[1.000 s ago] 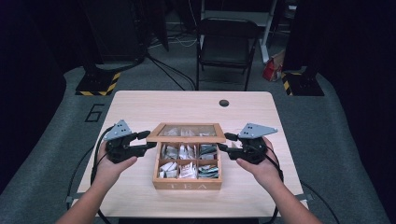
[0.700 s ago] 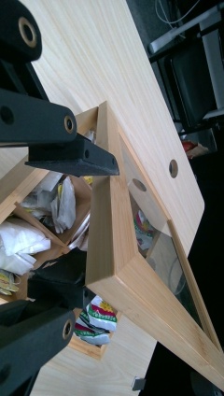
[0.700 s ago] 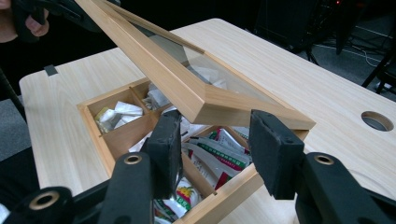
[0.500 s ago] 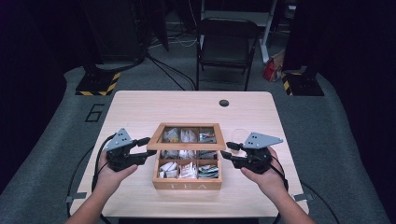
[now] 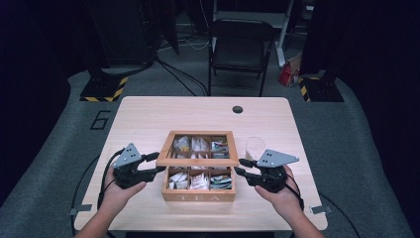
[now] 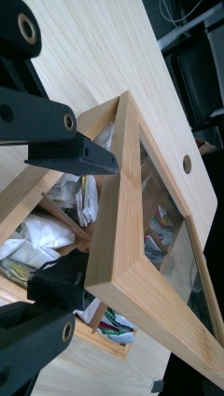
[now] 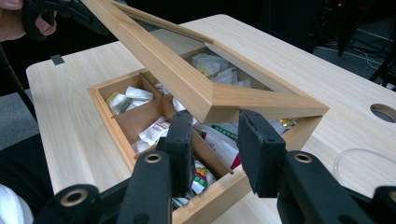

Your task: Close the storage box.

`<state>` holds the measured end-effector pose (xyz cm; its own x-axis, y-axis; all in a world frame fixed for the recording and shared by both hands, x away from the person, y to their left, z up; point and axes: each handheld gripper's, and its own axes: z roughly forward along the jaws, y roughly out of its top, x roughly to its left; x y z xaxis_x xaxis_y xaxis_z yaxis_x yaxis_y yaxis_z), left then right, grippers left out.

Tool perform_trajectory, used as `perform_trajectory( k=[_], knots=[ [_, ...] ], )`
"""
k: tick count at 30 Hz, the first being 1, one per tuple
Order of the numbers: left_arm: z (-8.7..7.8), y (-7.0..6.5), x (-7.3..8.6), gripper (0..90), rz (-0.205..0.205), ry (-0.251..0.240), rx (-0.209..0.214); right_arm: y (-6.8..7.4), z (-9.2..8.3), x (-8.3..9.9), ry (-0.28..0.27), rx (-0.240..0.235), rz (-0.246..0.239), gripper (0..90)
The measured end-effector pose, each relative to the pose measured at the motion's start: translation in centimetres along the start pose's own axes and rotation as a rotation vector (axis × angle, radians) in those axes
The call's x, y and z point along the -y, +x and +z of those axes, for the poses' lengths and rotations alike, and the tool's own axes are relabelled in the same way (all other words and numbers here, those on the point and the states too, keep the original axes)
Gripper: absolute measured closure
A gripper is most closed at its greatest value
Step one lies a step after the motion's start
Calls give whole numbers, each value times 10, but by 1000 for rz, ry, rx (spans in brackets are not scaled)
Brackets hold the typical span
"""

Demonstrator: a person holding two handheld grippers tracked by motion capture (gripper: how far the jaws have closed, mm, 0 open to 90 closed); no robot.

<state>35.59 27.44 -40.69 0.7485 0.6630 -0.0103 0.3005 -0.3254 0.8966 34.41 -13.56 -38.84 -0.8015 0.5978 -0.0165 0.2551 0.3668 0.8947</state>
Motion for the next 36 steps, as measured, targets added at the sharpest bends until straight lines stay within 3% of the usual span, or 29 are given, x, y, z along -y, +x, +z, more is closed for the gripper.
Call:
perform_trajectory(
  k=[5, 14, 22, 23, 25, 29, 36],
  knots=[
    [0, -1, 11, 499, -5, -23, 19, 4, 1, 8, 0, 2, -12, 650],
    [-1, -6, 27, 500, -19, 0, 29, 11, 4, 24, -6, 5, 3, 643],
    [0, -10, 41, 502, -17, 37, 43, 17, 9, 41, 18, 5, 8, 638],
    [2, -10, 43, 501, -22, 23, 32, 18, 9, 42, 22, 7, 14, 638],
    [1, -10, 45, 502, -17, 46, 50, 18, 10, 44, 21, 6, 15, 636],
    [3, -11, 49, 505, -17, 43, 40, 20, 11, 48, 35, 9, 11, 635],
    [2, -12, 54, 508, -55, 58, 85, 21, 13, 52, 51, -2, 12, 630]
  ],
)
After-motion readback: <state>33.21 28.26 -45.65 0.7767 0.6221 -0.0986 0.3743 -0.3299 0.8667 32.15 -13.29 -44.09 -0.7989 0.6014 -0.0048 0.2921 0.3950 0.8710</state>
